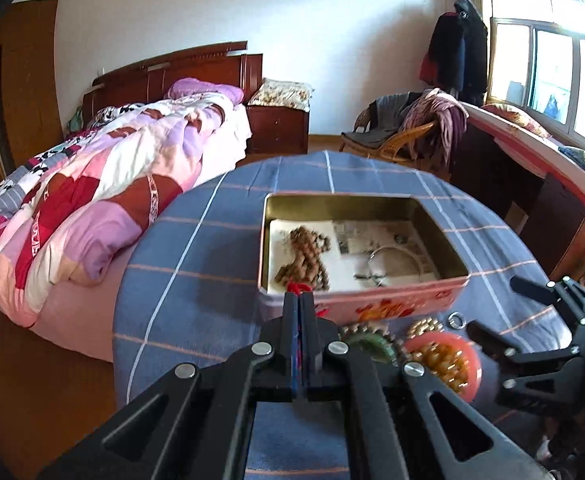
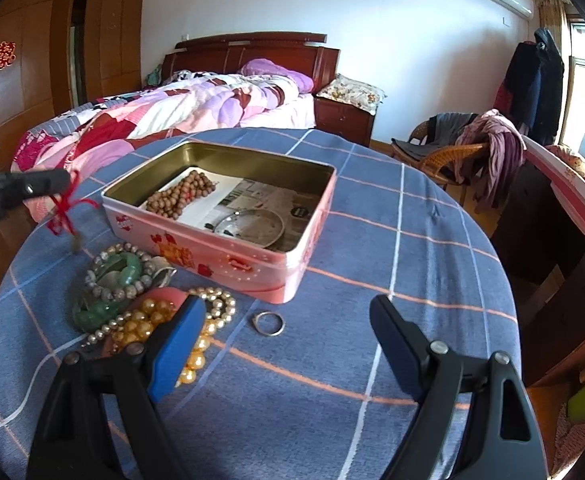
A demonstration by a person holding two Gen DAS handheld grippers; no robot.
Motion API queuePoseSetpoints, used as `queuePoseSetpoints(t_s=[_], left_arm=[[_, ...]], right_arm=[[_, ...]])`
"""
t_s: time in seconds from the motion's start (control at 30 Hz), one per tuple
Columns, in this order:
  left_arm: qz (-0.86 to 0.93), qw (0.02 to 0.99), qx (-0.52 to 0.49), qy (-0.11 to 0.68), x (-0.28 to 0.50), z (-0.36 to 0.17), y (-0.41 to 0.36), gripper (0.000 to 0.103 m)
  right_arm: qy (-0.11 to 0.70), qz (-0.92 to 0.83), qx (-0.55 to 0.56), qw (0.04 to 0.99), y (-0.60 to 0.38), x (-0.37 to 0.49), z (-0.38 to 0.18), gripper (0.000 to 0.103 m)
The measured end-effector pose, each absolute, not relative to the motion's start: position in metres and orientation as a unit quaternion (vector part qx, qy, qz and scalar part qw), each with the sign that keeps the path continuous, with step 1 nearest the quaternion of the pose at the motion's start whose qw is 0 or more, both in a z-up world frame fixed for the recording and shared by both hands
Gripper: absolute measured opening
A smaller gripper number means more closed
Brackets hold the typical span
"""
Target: Organize jewelry
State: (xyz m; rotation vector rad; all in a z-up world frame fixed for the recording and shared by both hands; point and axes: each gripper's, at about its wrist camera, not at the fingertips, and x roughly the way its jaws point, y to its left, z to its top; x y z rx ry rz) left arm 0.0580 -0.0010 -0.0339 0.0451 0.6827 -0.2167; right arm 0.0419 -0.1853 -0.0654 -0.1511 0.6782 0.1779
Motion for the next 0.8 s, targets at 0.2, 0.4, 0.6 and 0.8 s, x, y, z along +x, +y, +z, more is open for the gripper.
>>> queuePoseSetpoints(t_s=[0.2, 0.4, 0.6, 0.8], left_arm=[[-0.102, 0.929, 0.022, 0.355, 0.062, -0.055, -0.003, 0.000], [-0.104, 0.926, 0.024, 0.362, 0.064, -0.063, -0.007, 0.000], [-0.106, 0.923, 0.025, 0.368, 0.065, -0.068, -0.009, 0.000], [-0.108, 0.924, 0.025, 0.366, 0.064, -0.065, -0.009, 0.000]], right_arm=[[0.354, 0.099, -0.063, 0.928, -0.188, 0.048, -0.070, 0.062], [0.390, 0.100, -0.067, 0.913, -0.187, 0.062, -0.077, 0.052], [0.428, 0.116, -0.088, 0.892, -0.178, 0.076, -0.088, 0.039], [0.426, 0.134, -0.093, 0.890, -0.178, 0.071, -0.089, 0.022]])
